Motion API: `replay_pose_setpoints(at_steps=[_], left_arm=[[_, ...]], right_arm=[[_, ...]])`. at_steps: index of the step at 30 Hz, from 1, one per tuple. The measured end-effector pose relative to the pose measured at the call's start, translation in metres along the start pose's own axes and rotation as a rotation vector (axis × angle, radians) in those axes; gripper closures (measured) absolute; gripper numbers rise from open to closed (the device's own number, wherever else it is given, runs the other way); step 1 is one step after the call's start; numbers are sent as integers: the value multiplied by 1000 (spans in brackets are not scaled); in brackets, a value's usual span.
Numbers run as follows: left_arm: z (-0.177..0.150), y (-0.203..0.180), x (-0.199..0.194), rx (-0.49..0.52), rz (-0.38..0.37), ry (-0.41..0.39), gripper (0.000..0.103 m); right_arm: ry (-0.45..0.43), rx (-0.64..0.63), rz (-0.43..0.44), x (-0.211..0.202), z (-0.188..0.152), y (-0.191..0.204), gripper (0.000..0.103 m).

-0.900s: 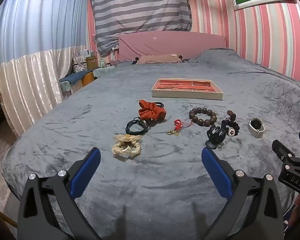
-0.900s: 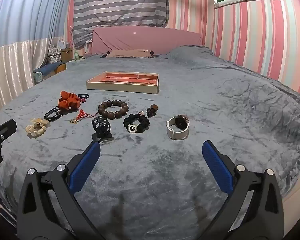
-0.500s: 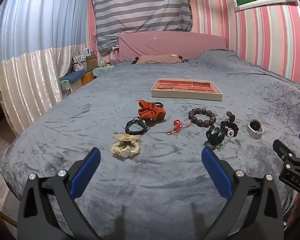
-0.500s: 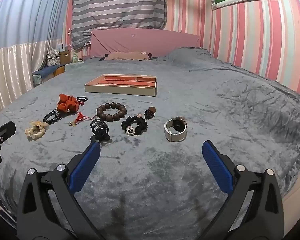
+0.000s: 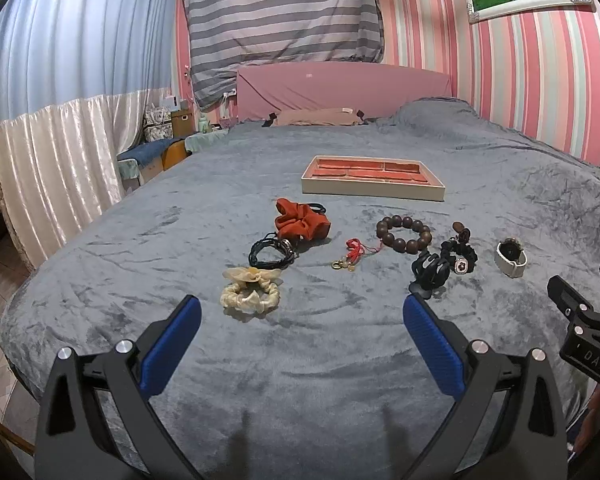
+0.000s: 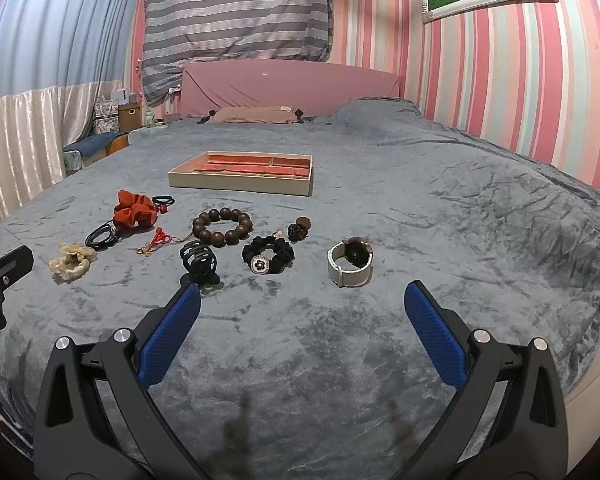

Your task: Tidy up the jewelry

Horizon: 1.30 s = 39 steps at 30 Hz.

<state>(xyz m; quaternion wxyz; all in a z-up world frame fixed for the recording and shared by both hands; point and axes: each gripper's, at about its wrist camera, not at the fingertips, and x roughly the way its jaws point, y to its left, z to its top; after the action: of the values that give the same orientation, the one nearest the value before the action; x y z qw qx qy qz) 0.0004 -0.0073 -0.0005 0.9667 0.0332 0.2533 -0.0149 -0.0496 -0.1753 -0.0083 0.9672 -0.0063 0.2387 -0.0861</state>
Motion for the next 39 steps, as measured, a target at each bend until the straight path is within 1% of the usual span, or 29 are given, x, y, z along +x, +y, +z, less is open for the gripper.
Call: replay_pose_setpoints(at_steps=[3,17,39], left_arm=[[0,6,1,-7,-4,5,4],[-1,8,3,-8,-4,3,4],[-2,12,6,-14,-4,5,4]], right_arm=[[3,2,-2,2,0,0,4],[-18,12,-13,2,0,-4,4],[-18,8,-19,2,-1,-2,4]])
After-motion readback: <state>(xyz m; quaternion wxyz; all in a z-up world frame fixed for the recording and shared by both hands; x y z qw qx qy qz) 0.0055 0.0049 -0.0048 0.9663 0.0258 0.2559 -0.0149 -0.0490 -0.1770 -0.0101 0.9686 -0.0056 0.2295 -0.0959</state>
